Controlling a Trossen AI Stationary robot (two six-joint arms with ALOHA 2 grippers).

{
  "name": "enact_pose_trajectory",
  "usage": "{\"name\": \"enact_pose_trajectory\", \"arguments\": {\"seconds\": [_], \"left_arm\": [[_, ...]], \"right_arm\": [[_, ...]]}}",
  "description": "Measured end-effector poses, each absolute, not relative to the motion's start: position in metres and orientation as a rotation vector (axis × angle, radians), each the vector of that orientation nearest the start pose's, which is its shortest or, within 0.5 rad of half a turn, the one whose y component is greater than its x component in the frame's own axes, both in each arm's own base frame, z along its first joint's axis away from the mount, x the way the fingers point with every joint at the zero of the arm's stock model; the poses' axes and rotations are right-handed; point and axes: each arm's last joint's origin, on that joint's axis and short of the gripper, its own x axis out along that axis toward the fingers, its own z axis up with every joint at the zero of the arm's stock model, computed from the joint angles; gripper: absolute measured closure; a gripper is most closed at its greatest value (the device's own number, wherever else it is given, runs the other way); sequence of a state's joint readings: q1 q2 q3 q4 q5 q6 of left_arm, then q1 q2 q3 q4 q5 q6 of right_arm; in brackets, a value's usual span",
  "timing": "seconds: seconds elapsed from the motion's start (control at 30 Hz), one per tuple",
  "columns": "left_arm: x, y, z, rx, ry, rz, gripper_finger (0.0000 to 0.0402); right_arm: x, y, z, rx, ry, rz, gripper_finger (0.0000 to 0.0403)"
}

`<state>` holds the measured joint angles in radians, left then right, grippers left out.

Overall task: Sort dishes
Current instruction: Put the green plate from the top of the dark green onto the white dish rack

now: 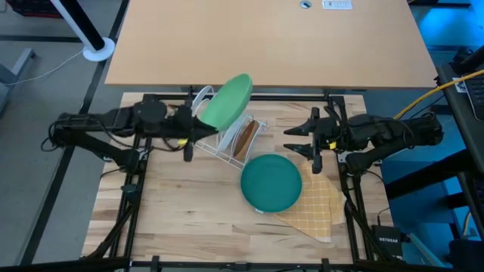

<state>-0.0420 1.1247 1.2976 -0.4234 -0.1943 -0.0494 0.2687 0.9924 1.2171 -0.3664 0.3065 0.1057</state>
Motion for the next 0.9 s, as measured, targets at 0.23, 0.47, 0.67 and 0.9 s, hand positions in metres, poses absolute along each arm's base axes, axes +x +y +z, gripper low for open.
{"name": "enact_pose_trajectory", "arguments": {"seconds": [0.23,0.47,0.67,0.9], "left_arm": [[0.234,0.022,0.407,-0.111,0.288,0.221,0.0401],[0.242,0.032,0.388,-0.193,0.259,0.180,0.0401],[0.241,0.031,0.400,-0.137,0.168,0.154,0.0401],[0.236,0.030,0.405,-0.199,0.136,0.138,0.0401]], "right_arm": [[0.190,0.043,0.420,0.082,0.174,-0.049,0.0208],[0.190,0.043,0.420,0.085,0.173,-0.050,0.0208],[0.190,0.043,0.420,0.085,0.173,-0.050,0.0208],[0.190,0.043,0.420,0.085,0.172,-0.050,0.0208]]}}
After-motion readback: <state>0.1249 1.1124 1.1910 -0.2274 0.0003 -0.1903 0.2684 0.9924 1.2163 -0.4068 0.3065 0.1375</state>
